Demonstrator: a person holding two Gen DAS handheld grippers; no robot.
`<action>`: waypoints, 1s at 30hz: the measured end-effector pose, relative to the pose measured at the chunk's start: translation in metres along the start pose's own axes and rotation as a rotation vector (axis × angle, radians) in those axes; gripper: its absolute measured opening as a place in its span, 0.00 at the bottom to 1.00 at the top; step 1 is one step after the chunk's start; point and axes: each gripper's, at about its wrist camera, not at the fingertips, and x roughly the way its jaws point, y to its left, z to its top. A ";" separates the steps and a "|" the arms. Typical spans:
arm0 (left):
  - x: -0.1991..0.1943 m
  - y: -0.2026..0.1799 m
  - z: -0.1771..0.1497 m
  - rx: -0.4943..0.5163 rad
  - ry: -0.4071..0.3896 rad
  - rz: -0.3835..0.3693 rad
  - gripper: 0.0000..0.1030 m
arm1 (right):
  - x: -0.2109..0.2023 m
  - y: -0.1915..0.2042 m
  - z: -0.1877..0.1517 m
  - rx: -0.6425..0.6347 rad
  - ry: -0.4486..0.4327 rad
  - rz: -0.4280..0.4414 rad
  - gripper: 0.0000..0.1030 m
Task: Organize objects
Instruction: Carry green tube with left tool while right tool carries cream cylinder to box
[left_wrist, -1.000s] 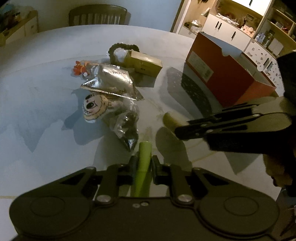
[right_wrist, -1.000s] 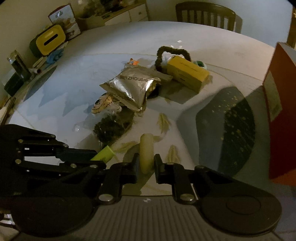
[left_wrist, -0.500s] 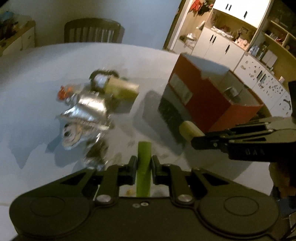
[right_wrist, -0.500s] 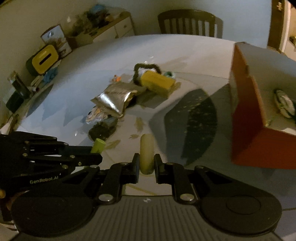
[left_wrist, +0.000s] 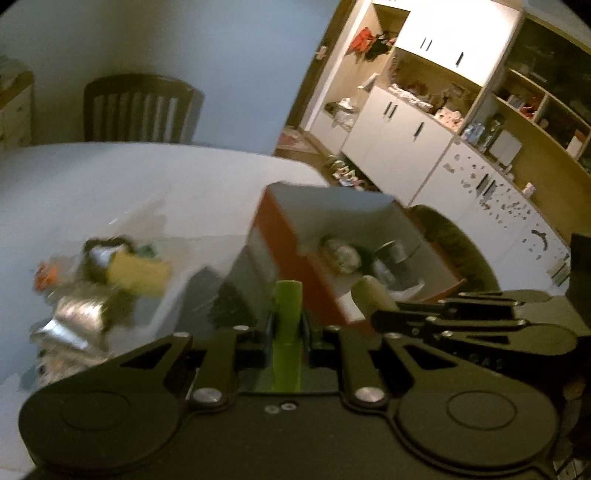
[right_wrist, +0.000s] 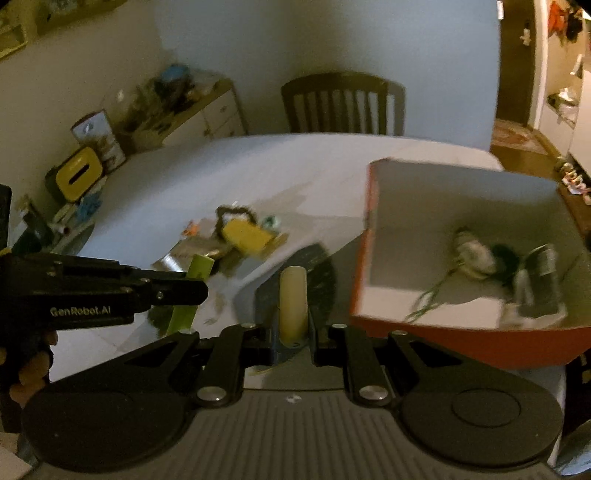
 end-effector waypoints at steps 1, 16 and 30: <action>0.002 -0.007 0.005 0.005 -0.001 -0.007 0.14 | -0.004 -0.006 0.001 0.001 -0.008 -0.009 0.15; 0.079 -0.088 0.065 0.041 0.065 -0.052 0.14 | -0.032 -0.122 0.013 0.079 -0.073 -0.139 0.15; 0.182 -0.104 0.071 0.041 0.233 0.003 0.14 | 0.019 -0.186 0.019 0.089 0.037 -0.188 0.15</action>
